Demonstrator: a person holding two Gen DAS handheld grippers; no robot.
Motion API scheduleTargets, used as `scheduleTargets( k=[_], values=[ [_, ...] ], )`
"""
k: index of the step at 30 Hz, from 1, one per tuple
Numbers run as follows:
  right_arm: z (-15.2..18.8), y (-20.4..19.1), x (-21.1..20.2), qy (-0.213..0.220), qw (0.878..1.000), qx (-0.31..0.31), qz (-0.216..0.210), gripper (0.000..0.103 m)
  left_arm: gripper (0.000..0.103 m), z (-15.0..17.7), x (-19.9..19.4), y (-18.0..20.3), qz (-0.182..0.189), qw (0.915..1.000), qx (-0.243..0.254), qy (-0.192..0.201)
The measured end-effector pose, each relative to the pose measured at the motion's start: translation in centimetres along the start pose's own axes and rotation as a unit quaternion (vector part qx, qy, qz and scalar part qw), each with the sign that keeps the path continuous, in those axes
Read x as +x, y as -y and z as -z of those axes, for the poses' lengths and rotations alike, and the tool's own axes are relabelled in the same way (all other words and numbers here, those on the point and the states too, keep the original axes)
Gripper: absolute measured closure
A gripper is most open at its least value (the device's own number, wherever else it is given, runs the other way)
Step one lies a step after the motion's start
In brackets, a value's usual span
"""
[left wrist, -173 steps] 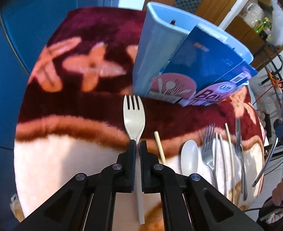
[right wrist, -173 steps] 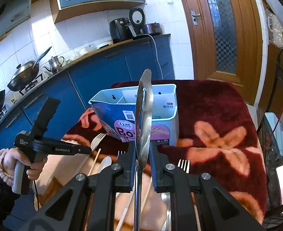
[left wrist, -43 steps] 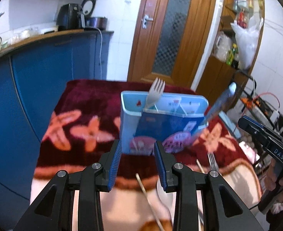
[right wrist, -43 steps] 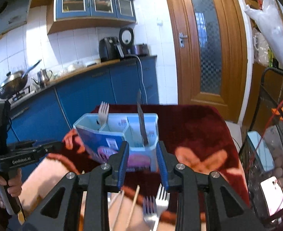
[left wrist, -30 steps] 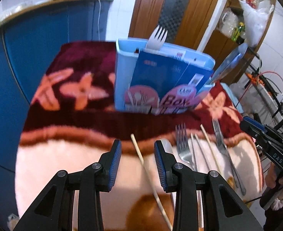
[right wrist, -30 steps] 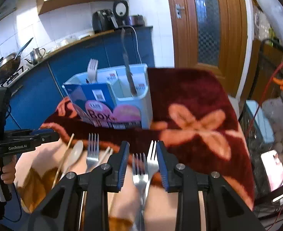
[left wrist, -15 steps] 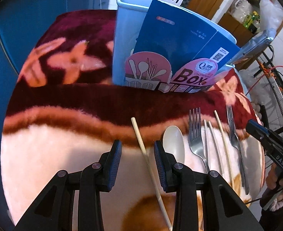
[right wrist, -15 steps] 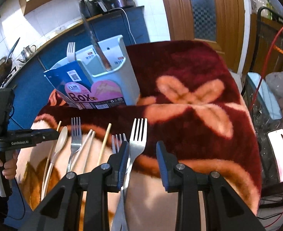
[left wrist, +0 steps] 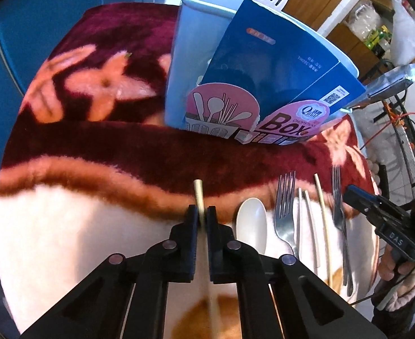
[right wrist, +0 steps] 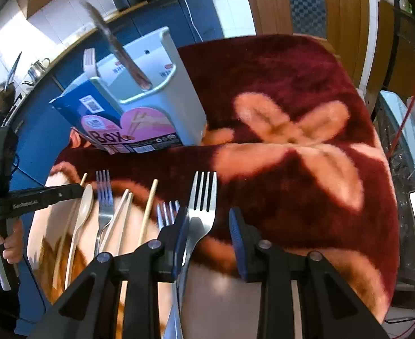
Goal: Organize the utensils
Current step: 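Grasp a wooden chopstick with the left tool while the right tool grasps a silver fork, then lift the chopstick with the left tool while the right tool carries the silver fork to the holder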
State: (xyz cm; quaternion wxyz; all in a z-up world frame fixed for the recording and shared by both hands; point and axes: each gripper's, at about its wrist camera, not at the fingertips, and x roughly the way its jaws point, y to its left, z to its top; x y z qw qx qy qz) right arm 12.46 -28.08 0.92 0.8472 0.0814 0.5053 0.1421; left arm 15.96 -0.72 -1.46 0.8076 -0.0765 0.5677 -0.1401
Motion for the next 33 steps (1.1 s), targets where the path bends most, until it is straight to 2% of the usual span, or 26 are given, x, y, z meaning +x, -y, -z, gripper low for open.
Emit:
scheduleTargets(
  k=[9, 12, 13, 17, 21, 26, 33],
  values=[
    [-1.9, -0.1, 1.5, -0.033, 0.999, -0.008, -0.010, 0.069, 0.099, 0.5, -2.2, -0.2, 0.038, 0.9976, 0.001, 0.059],
    [-2.2, -0.2, 1.8, -0.033, 0.999, -0.006, -0.031, 0.078, 0.099, 0.6, -3.2, 0.0, 0.047, 0.9952, 0.006, 0.086],
    [-2.2, -0.1, 1.9, -0.033, 0.999, -0.005, -0.034, 0.083, 0.099, 0.8, -3.6, 0.1, 0.050, 0.9939, 0.009, 0.098],
    [-2.1, 0.1, 1.7, -0.021, 0.999, 0.001, -0.042, 0.093, 0.099, 0.7, -4.9, -0.2, 0.059, 0.9902, 0.011, 0.126],
    [-1.7, -0.2, 0.0, 0.017, 0.999, -0.004, -0.039, 0.100, 0.099, 0.8, -5.8, 0.1, 0.059, 0.9856, 0.016, 0.157],
    [-0.8, -1.7, -2.9, 0.080, 0.996, -0.022, -0.024, 0.100, 0.099, 1.5, -7.3, 0.4, 0.058, 0.9787, 0.027, 0.195],
    [1.4, -4.8, -7.1, 0.193, 0.978, -0.073, 0.030, 0.100, 0.099, 2.1, -9.5, 0.6, 0.049, 0.9652, 0.025, 0.256]
  ],
)
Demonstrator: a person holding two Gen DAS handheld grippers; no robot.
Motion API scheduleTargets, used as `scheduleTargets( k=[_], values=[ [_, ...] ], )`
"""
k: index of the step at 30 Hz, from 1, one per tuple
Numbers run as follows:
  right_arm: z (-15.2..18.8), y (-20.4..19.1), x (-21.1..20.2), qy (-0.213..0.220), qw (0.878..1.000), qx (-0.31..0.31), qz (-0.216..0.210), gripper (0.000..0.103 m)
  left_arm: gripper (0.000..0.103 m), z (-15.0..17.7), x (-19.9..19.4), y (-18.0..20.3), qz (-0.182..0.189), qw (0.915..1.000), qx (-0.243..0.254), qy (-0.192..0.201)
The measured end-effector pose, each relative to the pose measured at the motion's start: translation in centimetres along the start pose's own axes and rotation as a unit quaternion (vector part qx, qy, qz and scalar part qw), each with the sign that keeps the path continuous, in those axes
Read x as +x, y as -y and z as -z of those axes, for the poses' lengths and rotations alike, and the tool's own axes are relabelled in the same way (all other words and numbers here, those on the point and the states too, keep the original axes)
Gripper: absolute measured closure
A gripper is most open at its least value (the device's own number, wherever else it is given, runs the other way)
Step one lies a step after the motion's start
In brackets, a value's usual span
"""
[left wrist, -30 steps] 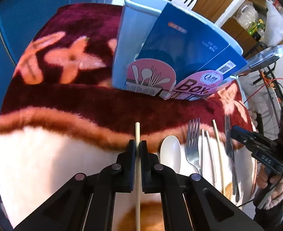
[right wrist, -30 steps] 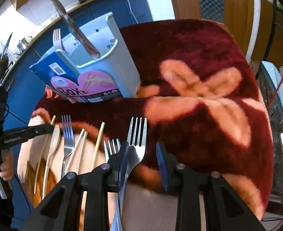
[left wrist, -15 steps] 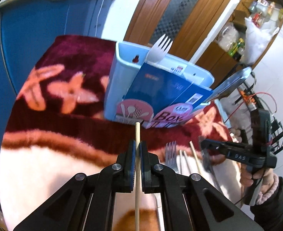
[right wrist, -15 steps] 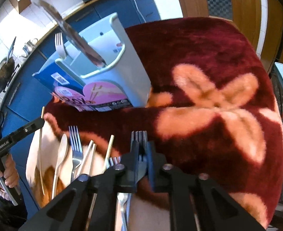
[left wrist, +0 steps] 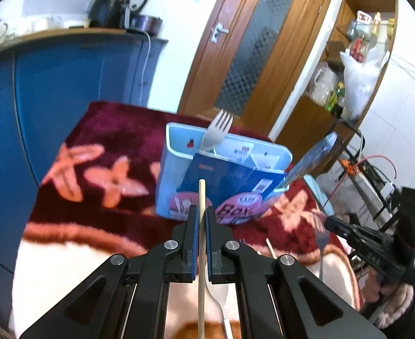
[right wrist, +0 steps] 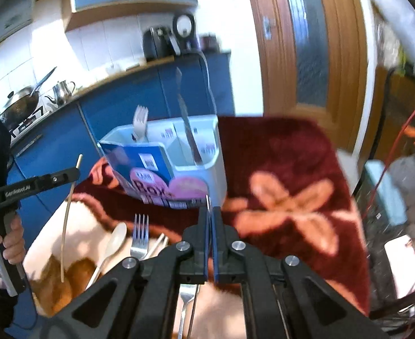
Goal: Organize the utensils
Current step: 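Lift the chopstick with the left tool while the right tool carries the silver fork to the holder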
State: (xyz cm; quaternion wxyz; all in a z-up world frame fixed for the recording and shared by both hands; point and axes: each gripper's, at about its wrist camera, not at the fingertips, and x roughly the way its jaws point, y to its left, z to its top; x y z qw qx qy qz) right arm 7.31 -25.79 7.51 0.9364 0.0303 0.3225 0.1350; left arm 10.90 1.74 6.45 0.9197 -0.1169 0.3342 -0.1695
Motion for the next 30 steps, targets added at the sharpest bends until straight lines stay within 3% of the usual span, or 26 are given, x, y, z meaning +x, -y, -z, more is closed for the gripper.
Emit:
scheduleTargets(
  k=[12, 30],
  values=[
    [-0.8, -1.9, -4.7, 0.142, 0.989, -0.009, 0.052, 0.101, 0.099, -1.4, -3.6, 1.4, -0.014, 0.9952, 0.007, 0.096],
    [-5.0, -1.2, -6.0, 0.196, 0.977, -0.011, 0.088, 0.101, 0.099, -8.8, -4.2, 2.2, -0.059, 0.9704, -0.003, 0.234]
  ],
)
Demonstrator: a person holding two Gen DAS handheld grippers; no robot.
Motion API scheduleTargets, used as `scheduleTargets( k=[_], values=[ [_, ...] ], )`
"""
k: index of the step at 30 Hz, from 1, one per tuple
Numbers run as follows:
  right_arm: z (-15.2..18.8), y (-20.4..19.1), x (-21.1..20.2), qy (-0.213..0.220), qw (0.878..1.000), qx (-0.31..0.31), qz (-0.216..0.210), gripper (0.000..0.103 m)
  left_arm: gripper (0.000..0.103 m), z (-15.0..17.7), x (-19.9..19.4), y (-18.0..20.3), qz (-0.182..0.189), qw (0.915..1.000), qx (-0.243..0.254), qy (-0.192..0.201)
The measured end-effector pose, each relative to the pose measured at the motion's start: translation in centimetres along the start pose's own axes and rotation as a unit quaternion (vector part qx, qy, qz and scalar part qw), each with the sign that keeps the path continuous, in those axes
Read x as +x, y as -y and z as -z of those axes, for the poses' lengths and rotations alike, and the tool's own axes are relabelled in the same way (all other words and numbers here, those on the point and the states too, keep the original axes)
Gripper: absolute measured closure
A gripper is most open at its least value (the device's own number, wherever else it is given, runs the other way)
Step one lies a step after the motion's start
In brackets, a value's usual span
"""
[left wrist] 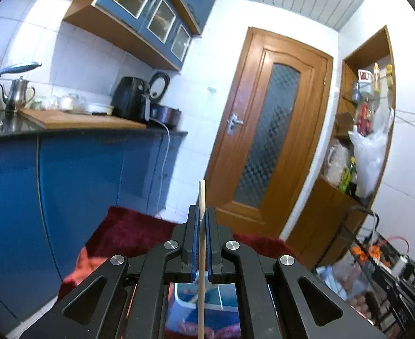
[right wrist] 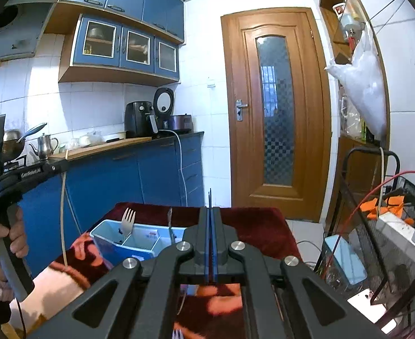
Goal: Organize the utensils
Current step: 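Lift the chopstick with the left tool while the right tool carries the silver fork to the holder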
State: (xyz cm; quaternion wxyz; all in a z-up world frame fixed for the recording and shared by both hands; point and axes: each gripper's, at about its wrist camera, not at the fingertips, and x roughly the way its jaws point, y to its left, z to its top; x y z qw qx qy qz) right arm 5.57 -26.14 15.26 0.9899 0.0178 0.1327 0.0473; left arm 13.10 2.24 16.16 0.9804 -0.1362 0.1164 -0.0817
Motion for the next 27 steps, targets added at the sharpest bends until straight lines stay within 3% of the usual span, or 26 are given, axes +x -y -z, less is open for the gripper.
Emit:
scheduleTargets(
  k=[12, 21, 27],
  values=[
    [-1.2, 1.3, 2.5, 0.010, 1.000, 0.016, 0.017, 0.101, 0.099, -2.2, 3.7, 0.3, -0.030, 0.9967, 0.010, 0.075],
    [-2.8, 1.2, 3.8, 0.031, 0.999, 0.010, 0.031, 0.101, 0.099, -0.8, 6.6, -0.7, -0.042, 0.9962, 0.000, 0.077],
    [-3.8, 0.2, 5.0, 0.050, 0.998, -0.003, 0.038, 0.101, 0.099, 1.0, 7.1, -0.3, -0.052, 0.9953, 0.018, 0.080]
  ],
)
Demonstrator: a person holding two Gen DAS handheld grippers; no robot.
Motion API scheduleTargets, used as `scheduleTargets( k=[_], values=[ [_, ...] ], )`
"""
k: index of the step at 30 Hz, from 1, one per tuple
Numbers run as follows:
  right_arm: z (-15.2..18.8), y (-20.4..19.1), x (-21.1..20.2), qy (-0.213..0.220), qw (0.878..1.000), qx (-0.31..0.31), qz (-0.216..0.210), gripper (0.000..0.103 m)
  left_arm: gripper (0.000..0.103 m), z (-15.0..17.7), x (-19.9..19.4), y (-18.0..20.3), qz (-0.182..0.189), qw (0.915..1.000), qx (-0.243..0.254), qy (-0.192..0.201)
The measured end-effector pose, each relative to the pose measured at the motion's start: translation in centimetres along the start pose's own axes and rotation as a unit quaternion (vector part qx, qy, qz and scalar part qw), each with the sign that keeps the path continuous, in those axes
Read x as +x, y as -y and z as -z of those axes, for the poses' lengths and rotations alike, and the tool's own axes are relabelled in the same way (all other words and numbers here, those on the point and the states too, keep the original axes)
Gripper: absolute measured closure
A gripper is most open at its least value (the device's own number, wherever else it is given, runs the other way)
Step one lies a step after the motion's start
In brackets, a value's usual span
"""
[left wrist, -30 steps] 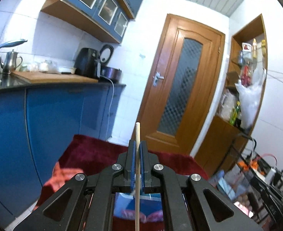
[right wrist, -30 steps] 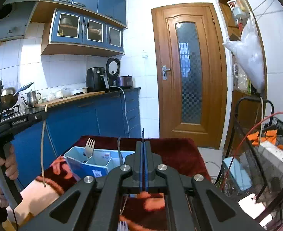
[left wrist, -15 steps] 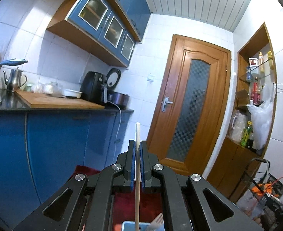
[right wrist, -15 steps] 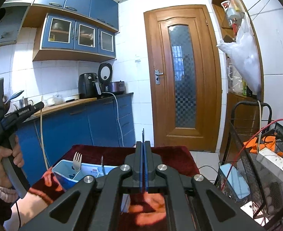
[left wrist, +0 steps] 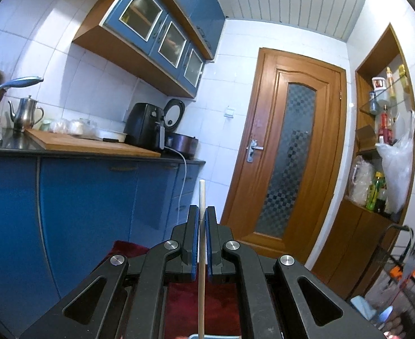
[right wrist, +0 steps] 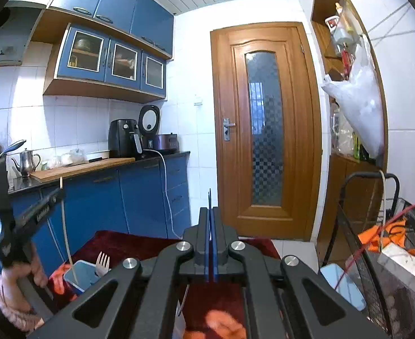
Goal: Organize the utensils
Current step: 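Lift the chopstick with the left tool while the right tool carries the silver fork to the holder, then lower the chopstick into the holder and open the left tool while the right tool releases the fork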
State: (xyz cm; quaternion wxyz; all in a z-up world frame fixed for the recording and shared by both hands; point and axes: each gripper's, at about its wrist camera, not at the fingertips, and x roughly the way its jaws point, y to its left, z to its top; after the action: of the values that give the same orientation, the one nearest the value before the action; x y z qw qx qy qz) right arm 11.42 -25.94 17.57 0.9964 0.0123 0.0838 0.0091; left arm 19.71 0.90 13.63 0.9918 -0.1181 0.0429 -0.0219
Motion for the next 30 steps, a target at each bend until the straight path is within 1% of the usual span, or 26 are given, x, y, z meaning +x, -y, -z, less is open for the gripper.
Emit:
scheduleTargets(
  k=[4, 10, 13, 17, 22, 26, 27, 28, 29, 30],
  values=[
    [-0.1, -1.2, 1.0, 0.006, 1.000, -0.018, -0.002, 0.101, 0.099, 1.1, 0.2, -0.1, -0.001, 0.9999, 0.005, -0.010],
    [1.2, -3.0, 2.7, -0.026, 0.998, -0.044, -0.025, 0.101, 0.099, 2.4, -0.1, -0.2, 0.004, 0.9998, 0.011, -0.018],
    [2.0, -3.2, 3.2, -0.043, 0.997, -0.043, -0.041, 0.101, 0.099, 2.9, -0.3, -0.3, 0.008, 0.9996, 0.015, -0.024],
    [3.1, -3.2, 4.3, -0.077, 0.994, -0.031, -0.068, 0.101, 0.099, 3.3, -0.6, -0.4, 0.013, 0.9991, 0.019, -0.034],
    [3.0, -2.6, 4.5, -0.086, 0.992, -0.009, -0.093, 0.099, 0.099, 3.9, -0.9, -0.5, 0.027, 0.9980, 0.025, -0.052],
    [2.8, -2.3, 4.5, -0.088, 0.991, 0.001, -0.105, 0.099, 0.098, 4.1, -1.3, -0.3, 0.038, 0.9970, 0.030, -0.061],
    [2.8, -2.2, 4.5, -0.088, 0.990, 0.008, -0.110, 0.099, 0.098, 4.1, -1.5, -0.2, 0.043, 0.9966, 0.030, -0.064],
    [2.7, -2.0, 4.4, -0.089, 0.989, 0.013, -0.114, 0.097, 0.094, 4.1, -1.7, -0.1, 0.047, 0.9962, 0.030, -0.067],
    [2.6, -1.9, 4.4, -0.088, 0.989, 0.018, -0.118, 0.096, 0.088, 4.0, -1.7, -0.1, 0.050, 0.9959, 0.031, -0.069],
    [2.5, -1.9, 4.3, -0.087, 0.989, 0.020, -0.119, 0.096, 0.085, 4.0, -1.8, -0.1, 0.052, 0.9956, 0.032, -0.071]
  ],
)
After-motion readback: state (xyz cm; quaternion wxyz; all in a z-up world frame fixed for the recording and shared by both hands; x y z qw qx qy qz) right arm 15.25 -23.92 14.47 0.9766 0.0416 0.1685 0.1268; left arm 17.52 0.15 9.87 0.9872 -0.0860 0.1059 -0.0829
